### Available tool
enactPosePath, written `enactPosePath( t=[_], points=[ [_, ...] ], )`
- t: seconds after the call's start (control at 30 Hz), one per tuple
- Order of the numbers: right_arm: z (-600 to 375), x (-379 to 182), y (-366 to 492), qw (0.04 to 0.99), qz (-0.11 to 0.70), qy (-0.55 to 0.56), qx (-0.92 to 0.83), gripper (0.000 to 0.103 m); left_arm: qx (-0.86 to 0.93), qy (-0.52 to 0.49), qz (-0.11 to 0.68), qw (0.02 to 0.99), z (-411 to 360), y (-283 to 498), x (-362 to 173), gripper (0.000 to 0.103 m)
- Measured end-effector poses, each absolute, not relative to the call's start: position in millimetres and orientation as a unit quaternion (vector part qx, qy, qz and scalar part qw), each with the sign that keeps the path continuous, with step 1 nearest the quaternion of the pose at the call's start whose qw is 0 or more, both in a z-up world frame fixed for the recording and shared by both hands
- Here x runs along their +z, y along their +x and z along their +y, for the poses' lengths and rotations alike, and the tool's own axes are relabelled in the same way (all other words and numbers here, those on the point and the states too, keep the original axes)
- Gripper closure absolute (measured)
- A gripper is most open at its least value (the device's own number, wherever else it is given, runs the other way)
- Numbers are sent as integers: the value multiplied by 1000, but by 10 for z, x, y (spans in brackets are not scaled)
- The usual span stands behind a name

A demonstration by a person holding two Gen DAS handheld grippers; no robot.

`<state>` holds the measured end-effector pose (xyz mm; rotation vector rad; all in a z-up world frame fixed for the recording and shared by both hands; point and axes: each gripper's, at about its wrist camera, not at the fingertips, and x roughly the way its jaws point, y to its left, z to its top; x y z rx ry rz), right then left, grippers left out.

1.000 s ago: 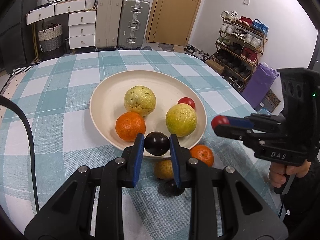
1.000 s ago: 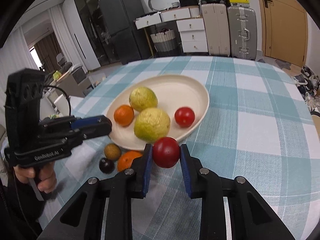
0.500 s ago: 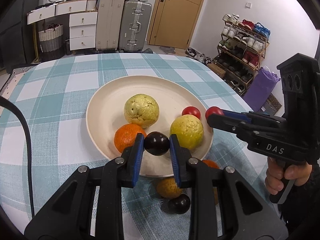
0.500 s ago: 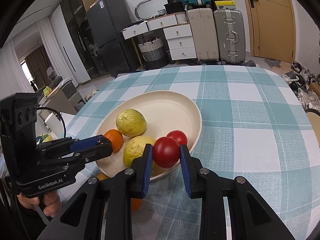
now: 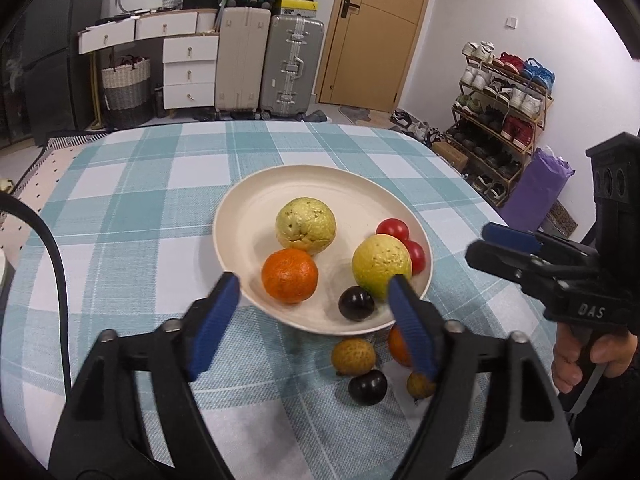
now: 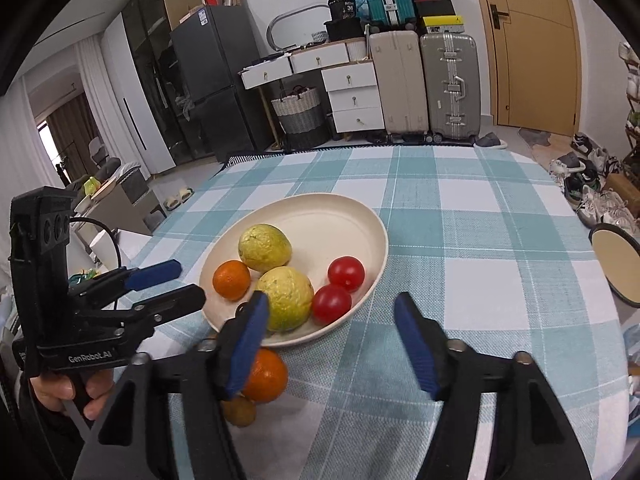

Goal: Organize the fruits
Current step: 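Withdraw both grippers from the plate toward the loose fruits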

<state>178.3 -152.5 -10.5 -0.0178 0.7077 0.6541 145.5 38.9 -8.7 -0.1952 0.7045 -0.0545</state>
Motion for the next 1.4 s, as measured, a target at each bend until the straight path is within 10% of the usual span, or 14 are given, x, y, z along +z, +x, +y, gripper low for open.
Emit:
enactPosePath(
  t=[0.2,1.4],
  points=[
    [-1548,-129,1619,883,349,-17,312,1,-1,-91,339,936,441,1199,-13,8],
    [-1278,-421,1454,842,424,-29,332,0,8,-73,367,927,287,828,-251,1]
  ],
)
